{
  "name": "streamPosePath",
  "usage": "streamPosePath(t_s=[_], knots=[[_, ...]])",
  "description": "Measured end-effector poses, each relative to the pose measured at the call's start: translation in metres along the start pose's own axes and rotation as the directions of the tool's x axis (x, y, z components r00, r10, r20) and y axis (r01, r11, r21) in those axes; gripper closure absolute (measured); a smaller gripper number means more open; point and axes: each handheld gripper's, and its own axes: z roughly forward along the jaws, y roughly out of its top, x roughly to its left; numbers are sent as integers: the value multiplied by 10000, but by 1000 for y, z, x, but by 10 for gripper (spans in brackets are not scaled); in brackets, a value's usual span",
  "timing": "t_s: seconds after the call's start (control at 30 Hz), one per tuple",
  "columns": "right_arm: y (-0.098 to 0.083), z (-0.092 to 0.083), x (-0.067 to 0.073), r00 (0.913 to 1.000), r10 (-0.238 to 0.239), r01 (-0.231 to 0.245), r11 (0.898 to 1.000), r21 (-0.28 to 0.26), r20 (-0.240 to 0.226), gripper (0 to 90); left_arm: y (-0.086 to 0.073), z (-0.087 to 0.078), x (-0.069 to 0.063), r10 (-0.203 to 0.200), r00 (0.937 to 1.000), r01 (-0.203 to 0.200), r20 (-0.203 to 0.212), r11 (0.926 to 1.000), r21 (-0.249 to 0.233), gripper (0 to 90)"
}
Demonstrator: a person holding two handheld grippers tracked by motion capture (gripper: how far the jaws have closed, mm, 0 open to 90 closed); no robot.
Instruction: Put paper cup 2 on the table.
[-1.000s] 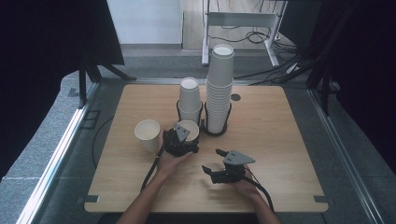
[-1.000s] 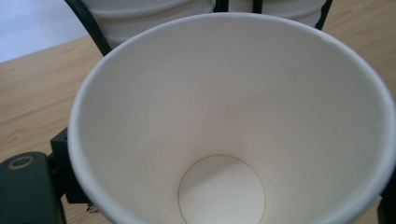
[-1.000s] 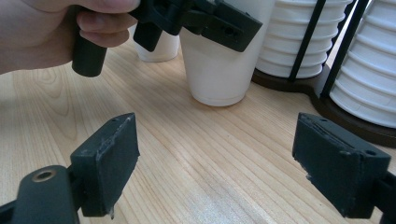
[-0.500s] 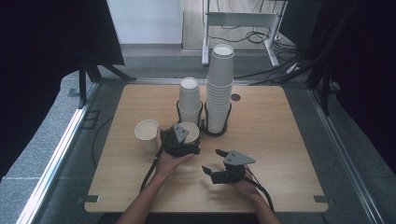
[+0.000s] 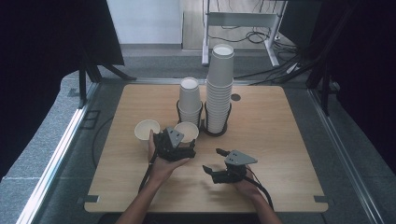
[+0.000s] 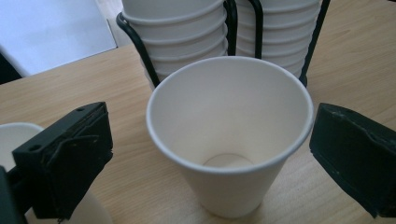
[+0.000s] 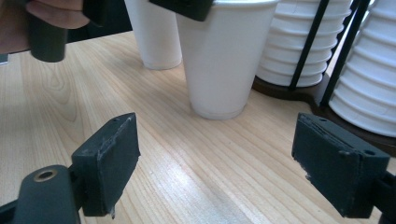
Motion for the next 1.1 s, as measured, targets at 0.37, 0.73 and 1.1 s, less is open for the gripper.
streamPosePath(t_s=[0.37, 0.73, 1.1], knots=[[1, -8, -7, 9997, 75, -72, 9999, -139, 217, 149, -4, -25, 17, -615, 9895, 635, 1307, 9979, -115, 6], [-1, -26, -14, 9968, 194, -180, 9997, -192, 769, 149, -23, -41, 33, -1378, 9333, 1458, 3316, 9893, 7, 37], [-15, -64, -37, 9802, 1007, -947, 9946, -428, 1706, 155, -46, -38, 39, -1373, 9228, 1258, 3599, 9905, 553, 93]])
